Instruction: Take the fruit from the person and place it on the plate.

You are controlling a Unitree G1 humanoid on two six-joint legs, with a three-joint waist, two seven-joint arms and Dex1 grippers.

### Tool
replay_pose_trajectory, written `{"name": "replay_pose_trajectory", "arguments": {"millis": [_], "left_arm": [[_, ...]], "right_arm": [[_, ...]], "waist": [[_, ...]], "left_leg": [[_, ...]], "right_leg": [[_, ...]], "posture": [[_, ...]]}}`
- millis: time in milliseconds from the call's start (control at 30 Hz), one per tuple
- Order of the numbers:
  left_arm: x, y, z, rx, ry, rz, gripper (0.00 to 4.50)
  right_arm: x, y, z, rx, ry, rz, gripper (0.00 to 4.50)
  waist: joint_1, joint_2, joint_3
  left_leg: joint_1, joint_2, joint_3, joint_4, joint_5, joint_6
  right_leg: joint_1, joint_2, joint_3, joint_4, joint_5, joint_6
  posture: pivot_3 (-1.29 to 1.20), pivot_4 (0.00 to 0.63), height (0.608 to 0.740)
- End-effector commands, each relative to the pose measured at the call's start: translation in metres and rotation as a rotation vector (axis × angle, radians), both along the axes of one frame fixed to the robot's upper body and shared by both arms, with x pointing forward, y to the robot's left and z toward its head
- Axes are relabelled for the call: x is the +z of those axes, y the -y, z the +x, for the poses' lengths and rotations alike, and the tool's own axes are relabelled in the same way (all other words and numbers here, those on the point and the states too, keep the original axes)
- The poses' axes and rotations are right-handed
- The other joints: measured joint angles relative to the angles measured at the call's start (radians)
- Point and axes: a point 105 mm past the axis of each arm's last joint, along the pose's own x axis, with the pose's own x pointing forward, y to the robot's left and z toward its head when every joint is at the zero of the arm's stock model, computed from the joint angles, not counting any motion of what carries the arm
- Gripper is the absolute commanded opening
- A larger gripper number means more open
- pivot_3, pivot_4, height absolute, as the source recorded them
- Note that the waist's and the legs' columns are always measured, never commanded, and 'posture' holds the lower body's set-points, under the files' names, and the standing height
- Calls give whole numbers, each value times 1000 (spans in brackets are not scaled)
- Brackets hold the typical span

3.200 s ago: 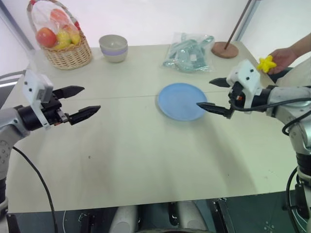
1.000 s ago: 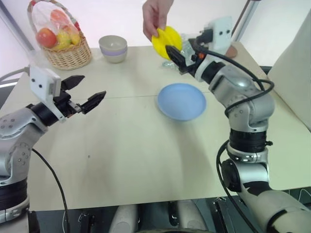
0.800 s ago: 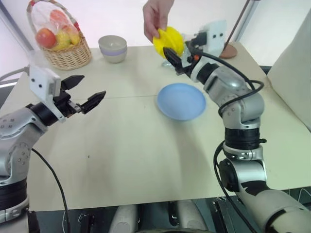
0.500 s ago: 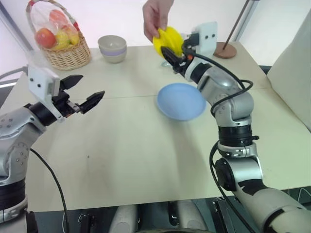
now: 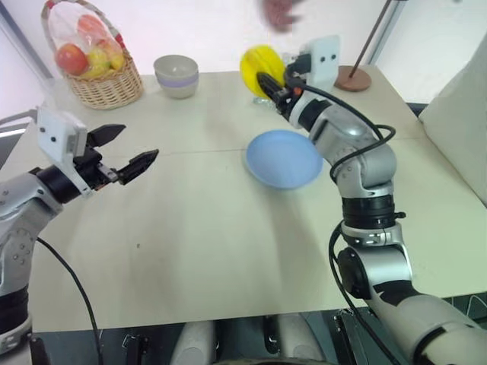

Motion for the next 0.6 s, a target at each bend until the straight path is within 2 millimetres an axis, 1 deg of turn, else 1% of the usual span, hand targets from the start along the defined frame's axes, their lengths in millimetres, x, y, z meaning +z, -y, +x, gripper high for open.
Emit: {"name": "replay_pose_trajectory", "arguments": {"millis": [33,133,167,233,300,400,433,600], "left_arm": [[13,1,-8,-28,35,23,4500],[11,2,-9,-59,9,46,4500],[11,1,-8,-64,6,53,4500],[13,1,-5,-74,7,62,4500],[14,1,-3,-81,8,67,4500],[15,4,-1,-101,8,74,4500],[16,4,0,-107,8,78,4500],[16,9,0,-145,-7,86,4500]], "right_arm": [[19,3,-17,48,75,-49,1467],[0,4,-29,123,25,-159,1467],[-19,8,-31,138,-19,-233,1467],[-51,16,-32,149,-94,-311,1467],[-66,21,-31,146,-124,-342,1467],[-97,28,-27,123,-180,-405,1467],[-104,29,-27,124,-186,-425,1467],[-123,31,-23,110,-202,-435,1467]], "waist": [[1,0,0],[1,0,0],[2,0,0],[2,0,0],[1,0,0],[-3,0,0],[-3,0,0],[0,0,0]], "left_leg": [[0,0,0,0,0,0],[-1,0,0,-1,0,0],[-1,0,0,-1,0,0],[-1,0,0,-2,0,0],[-1,0,0,-1,0,1],[-1,0,1,-1,0,1],[0,1,1,-1,0,1],[0,1,1,-1,0,1]], "right_leg": [[0,0,0,0,0,0],[0,0,0,-2,0,0],[0,0,0,-2,0,0],[1,0,-1,-3,0,0],[1,1,-1,-4,0,0],[1,2,0,-4,0,0],[1,3,0,-4,0,0],[1,4,0,-4,0,0]], "posture": [[0,150,740],[0,150,740],[0,150,740],[0,150,740],[0,150,740],[0,150,740],[0,150,740],[0,150,740]]}}
